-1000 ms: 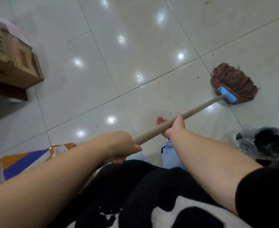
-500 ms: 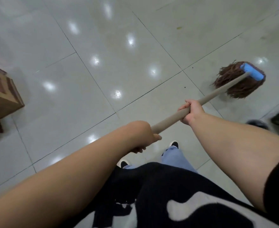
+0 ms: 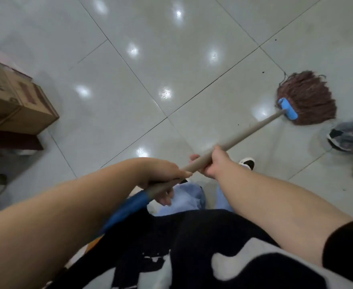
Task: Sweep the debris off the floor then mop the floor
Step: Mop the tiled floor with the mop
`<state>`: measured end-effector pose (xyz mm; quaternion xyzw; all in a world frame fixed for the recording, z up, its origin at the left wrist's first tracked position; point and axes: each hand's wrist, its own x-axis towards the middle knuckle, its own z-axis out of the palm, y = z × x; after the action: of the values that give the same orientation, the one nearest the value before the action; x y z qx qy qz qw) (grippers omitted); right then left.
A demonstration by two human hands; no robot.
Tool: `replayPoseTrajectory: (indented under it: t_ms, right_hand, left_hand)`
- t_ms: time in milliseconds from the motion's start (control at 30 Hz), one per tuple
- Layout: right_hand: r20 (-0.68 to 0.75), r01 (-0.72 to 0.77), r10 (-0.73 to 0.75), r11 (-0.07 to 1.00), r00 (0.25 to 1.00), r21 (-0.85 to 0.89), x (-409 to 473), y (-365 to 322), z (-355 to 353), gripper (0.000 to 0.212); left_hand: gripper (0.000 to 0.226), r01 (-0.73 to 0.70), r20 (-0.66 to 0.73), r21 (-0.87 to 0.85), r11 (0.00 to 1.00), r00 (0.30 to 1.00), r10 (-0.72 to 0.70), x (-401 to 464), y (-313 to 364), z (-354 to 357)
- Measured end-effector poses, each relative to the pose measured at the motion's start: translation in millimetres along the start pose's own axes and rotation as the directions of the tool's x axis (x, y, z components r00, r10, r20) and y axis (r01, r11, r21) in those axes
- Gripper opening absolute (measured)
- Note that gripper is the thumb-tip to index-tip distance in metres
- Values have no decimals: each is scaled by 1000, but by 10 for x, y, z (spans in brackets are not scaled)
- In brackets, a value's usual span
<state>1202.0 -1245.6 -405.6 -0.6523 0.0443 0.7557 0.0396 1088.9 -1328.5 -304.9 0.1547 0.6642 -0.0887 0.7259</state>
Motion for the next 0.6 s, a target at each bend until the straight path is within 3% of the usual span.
replayPoseTrajectory:
  t_ms: [67,267,433,600]
  right_hand:
    - [-72,30,-18,986,997,165,27,1,55,36]
    - [-73,74,-58,965,996,252,25,-417,-100,38]
    - [-91,122,-100,953,991,276,-134,-1492,-429,36]
    - [-96,187,-165,931,982,313,-399,-2848,-806,35]
  left_hand:
    - [36,33,70,-86,996,997,-27,-99,4,25]
    - [36,94,-42,-17,995,995,-95,-132,568,221]
    - [50,107,-75,6,994,992,-106,-98,1739,363]
    - [50,62,-84,4,998,995,-62,-52,3156,463]
